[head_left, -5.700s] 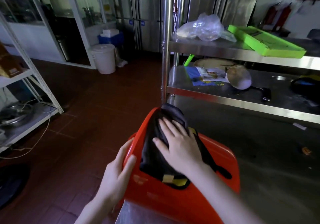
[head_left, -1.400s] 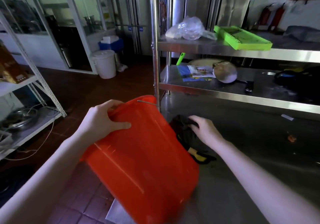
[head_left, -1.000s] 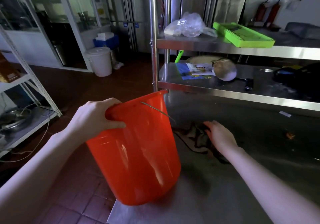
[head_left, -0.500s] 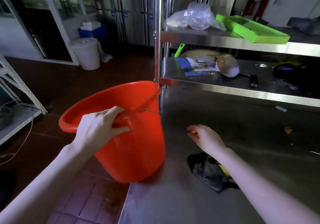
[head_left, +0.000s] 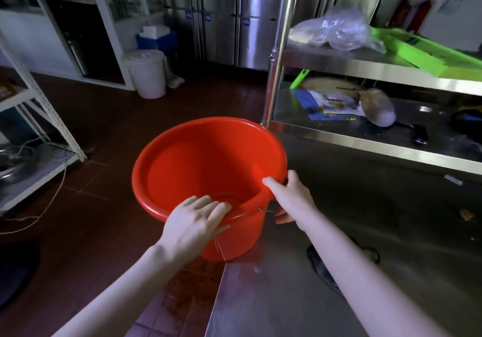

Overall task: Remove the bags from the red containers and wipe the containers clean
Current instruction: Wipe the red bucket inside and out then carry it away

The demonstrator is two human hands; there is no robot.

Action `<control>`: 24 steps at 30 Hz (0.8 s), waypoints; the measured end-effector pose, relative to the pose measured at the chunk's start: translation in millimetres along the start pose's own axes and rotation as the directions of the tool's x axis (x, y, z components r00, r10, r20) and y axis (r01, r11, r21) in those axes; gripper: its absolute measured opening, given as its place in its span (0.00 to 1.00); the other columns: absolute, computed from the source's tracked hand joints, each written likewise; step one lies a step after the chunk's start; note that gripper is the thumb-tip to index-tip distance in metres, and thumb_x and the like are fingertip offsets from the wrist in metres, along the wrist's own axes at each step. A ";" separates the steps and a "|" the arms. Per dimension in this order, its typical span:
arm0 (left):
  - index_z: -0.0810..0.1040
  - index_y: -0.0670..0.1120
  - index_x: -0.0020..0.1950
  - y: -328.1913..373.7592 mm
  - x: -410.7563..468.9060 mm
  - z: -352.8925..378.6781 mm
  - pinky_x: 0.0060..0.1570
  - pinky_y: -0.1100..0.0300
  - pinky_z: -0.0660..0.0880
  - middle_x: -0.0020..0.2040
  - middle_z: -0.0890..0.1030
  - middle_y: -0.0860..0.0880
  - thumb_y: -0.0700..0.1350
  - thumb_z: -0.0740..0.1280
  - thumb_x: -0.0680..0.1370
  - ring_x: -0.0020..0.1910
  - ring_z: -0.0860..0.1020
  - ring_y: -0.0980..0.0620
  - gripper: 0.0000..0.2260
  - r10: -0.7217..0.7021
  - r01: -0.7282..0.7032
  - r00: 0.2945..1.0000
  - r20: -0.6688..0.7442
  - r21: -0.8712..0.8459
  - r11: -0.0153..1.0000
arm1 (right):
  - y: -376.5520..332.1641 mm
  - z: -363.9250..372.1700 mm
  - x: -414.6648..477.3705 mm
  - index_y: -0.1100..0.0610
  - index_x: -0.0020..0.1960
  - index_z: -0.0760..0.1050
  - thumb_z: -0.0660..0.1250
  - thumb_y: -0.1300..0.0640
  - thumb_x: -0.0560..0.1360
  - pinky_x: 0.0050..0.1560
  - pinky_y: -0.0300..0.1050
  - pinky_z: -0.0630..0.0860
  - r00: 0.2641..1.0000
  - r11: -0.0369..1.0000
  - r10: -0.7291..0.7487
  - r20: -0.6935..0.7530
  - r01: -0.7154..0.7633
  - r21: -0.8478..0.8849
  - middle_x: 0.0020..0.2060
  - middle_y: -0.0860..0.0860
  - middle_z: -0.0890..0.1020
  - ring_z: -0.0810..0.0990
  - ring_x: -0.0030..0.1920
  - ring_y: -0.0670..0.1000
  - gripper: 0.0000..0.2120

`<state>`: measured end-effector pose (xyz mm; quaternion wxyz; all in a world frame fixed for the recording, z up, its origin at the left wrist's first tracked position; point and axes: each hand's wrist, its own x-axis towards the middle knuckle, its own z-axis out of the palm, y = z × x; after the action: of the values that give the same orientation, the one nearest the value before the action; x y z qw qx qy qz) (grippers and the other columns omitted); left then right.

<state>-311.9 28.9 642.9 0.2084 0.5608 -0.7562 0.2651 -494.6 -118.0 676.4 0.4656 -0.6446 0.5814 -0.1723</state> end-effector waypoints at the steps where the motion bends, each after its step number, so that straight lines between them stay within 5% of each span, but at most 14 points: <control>1: 0.76 0.45 0.54 2.2 -0.8 0.2 0.35 0.56 0.72 0.40 0.81 0.51 0.53 0.69 0.76 0.37 0.78 0.48 0.14 -0.010 0.010 1.000 0.010 0.002 1.000 | -0.2 -0.8 0.6 0.47 0.56 0.67 0.65 0.37 0.68 0.38 0.55 0.83 0.999 0.999 0.024 0.025 -0.025 0.032 0.49 0.52 0.79 0.83 0.45 0.58 0.22; 4: 0.79 0.46 0.53 5.3 1.0 -4.7 0.39 0.56 0.72 0.42 0.81 0.52 0.55 0.75 0.72 0.40 0.78 0.48 0.17 -0.080 0.081 0.994 0.078 -0.020 0.996 | -4.0 -4.4 5.6 0.50 0.59 0.65 0.66 0.43 0.72 0.34 0.51 0.82 0.995 0.996 0.044 0.089 -0.050 0.067 0.50 0.52 0.77 0.82 0.45 0.58 0.20; 8: 0.81 0.51 0.60 -0.2 -11.9 -30.7 0.63 0.46 0.67 0.56 0.80 0.53 0.72 0.66 0.67 0.58 0.76 0.47 0.31 -0.409 0.431 0.891 0.200 -0.081 0.899 | -5.2 -9.3 15.8 0.52 0.63 0.66 0.66 0.46 0.74 0.42 0.56 0.82 0.992 0.997 0.022 0.127 -0.031 0.070 0.53 0.55 0.77 0.81 0.49 0.60 0.22; 10: 0.77 0.54 0.67 -6.1 -31.5 -41.7 0.70 0.42 0.58 0.70 0.71 0.49 0.74 0.67 0.62 0.71 0.66 0.46 0.39 -0.599 0.636 0.769 0.223 -0.181 0.750 | -4.5 -9.4 21.1 0.52 0.62 0.68 0.66 0.46 0.73 0.46 0.59 0.82 0.992 0.998 0.002 0.130 -0.011 0.066 0.53 0.55 0.78 0.81 0.50 0.60 0.21; 13: 0.62 0.63 0.74 -13.2 -60.3 -52.3 0.71 0.46 0.56 0.79 0.50 0.48 0.68 0.77 0.59 0.77 0.52 0.49 0.47 -0.845 0.863 0.441 0.302 -0.401 0.307 | -9.6 -2.9 25.4 0.52 0.60 0.70 0.66 0.46 0.71 0.46 0.59 0.82 0.990 0.998 -0.031 0.135 0.022 0.067 0.53 0.55 0.79 0.81 0.50 0.59 0.20; 15: 0.53 0.64 0.77 -15.6 -75.9 -53.5 0.71 0.51 0.63 0.78 0.54 0.50 0.65 0.79 0.56 0.73 0.61 0.56 0.55 -0.867 0.847 0.284 0.409 -0.532 0.026 | -16.3 7.5 25.0 0.52 0.61 0.70 0.66 0.44 0.70 0.46 0.59 0.82 0.986 0.997 -0.057 0.158 0.049 0.053 0.54 0.54 0.78 0.80 0.51 0.59 0.22; 17: 0.51 0.66 0.77 -17.9 -90.8 -50.8 0.65 0.51 0.72 0.75 0.62 0.53 0.63 0.82 0.54 0.67 0.69 0.61 0.58 -0.848 0.755 0.251 0.466 -0.643 -0.130 | -22.8 19.3 24.3 0.51 0.60 0.71 0.66 0.43 0.70 0.47 0.59 0.82 0.982 0.995 -0.097 0.163 0.095 0.019 0.53 0.54 0.78 0.80 0.51 0.58 0.22; 21: 0.57 0.76 0.69 -33.6 -115.3 -42.2 0.47 0.44 0.81 0.67 0.71 0.53 0.55 0.84 0.56 0.58 0.81 0.48 0.51 -0.825 0.622 0.150 0.545 -0.700 -0.350 | -32.3 45.3 27.3 0.52 0.59 0.72 0.66 0.44 0.69 0.53 0.61 0.80 0.972 0.992 -0.125 0.198 0.125 0.011 0.53 0.54 0.79 0.80 0.53 0.59 0.22; 24: 0.55 0.72 0.72 -52.2 -138.1 -35.5 0.46 0.38 0.79 0.64 0.74 0.48 0.50 0.80 0.63 0.51 0.84 0.41 0.47 -0.793 0.452 0.006 0.610 -0.709 -0.541 | -27.1 76.7 29.4 0.53 0.61 0.71 0.67 0.50 0.72 0.44 0.58 0.82 0.970 0.997 -0.050 0.239 0.033 0.076 0.54 0.56 0.79 0.80 0.51 0.59 0.19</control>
<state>-221.9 141.2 594.5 0.7006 0.6187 -0.0691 -0.3486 -412.3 -117.0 649.8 0.5518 -0.6555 0.5006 -0.1235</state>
